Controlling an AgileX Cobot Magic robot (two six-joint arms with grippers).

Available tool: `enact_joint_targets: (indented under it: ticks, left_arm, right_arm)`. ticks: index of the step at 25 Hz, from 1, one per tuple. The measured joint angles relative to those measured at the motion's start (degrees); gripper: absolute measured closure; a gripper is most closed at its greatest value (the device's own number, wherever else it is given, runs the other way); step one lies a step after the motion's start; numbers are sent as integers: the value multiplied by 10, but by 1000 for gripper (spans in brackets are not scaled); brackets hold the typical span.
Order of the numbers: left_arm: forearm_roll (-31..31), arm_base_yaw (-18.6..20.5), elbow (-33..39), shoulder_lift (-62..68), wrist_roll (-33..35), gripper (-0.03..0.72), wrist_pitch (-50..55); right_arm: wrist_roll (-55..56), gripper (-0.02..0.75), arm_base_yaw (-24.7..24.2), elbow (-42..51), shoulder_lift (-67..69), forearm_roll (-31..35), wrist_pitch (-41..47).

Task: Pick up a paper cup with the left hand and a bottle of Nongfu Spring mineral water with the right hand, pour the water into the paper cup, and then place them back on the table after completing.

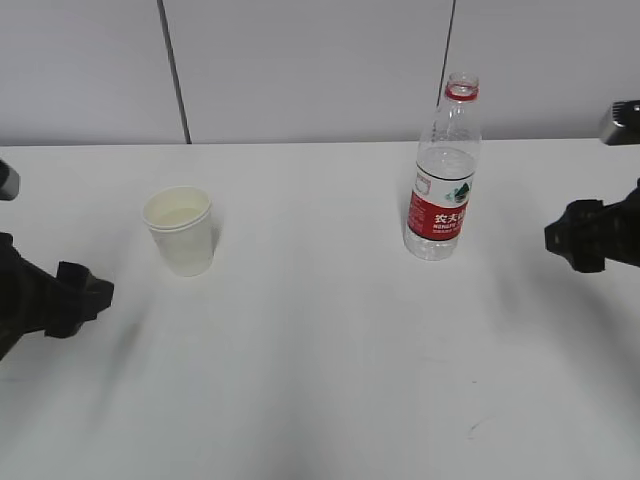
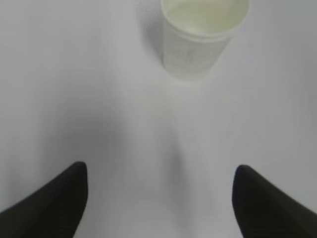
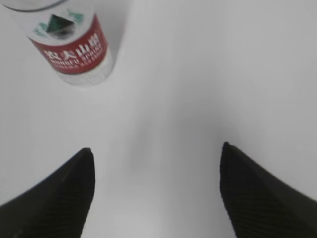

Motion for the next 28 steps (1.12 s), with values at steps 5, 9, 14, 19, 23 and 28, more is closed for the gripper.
enact_joint_targets:
  ticks: [5, 9, 14, 19, 23, 28]
  left_arm:
    - [-25, 0, -77, -20, -1, 141, 248]
    - [-32, 0, -145, -20, -1, 167, 419]
    - [-37, 0, -207, -20, -1, 186, 570]
    - [-33, 0, -228, -20, -6, 189, 654]
    - [-20, 0, -229, -20, -17, 188, 665]
    - [-18, 0, -229, -20, -18, 188, 681]
  right_arm:
    - [4, 161, 0, -48, -25, 67, 234]
    - [-22, 162, 0, -98, -27, 101, 400]
    - [-59, 162, 0, -146, -28, 111, 533]
    - [-115, 162, 0, -167, -28, 146, 592]
    - [-137, 162, 0, -170, -28, 161, 596]
    - [-143, 163, 0, -170, -35, 169, 597]
